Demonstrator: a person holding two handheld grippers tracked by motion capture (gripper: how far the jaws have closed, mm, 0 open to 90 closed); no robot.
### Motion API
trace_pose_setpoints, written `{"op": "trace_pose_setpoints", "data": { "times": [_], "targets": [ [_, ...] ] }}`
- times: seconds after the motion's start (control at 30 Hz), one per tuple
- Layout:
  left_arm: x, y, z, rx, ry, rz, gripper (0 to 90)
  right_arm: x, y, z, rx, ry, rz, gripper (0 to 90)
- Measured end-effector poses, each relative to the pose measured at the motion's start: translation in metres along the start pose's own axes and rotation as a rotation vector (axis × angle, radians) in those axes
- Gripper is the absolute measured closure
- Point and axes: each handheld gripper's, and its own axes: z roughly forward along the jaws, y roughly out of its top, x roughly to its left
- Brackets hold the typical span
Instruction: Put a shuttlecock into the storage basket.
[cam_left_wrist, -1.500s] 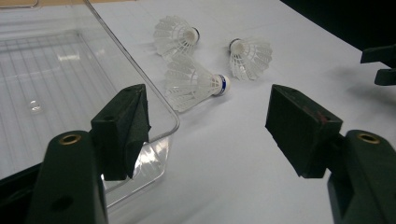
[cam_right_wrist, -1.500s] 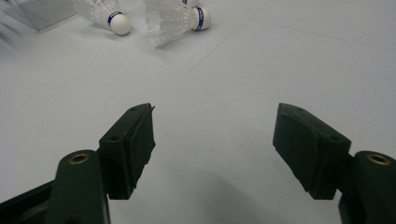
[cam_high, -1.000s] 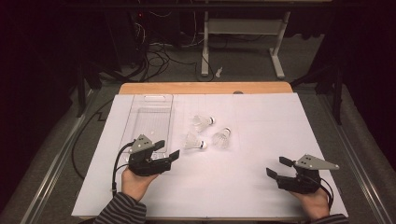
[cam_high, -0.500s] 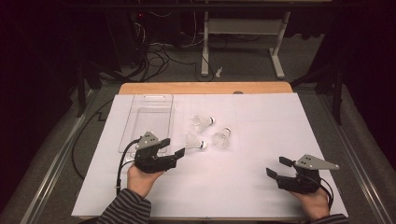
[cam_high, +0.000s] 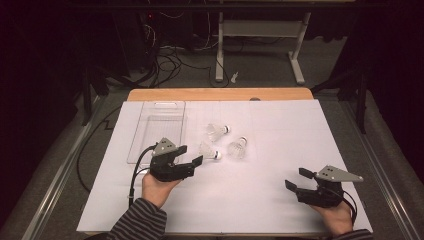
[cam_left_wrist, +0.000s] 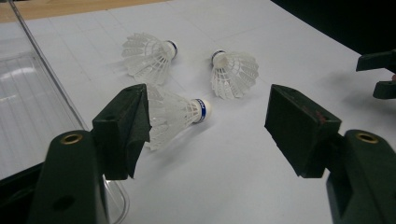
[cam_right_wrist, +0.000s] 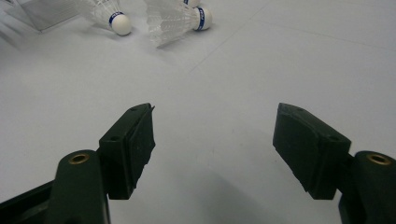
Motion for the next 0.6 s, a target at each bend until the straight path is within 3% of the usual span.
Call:
{"op": "trace_pose_setpoints", "data": {
  "times": [0.6],
  "targets": [
    [-0.003, 0.014, 0.018, 0.032, 0.003, 0.002, 32.1, 0.000, 0.000, 0.000, 0.000, 0.001, -0.004, 29.8]
  ]
}}
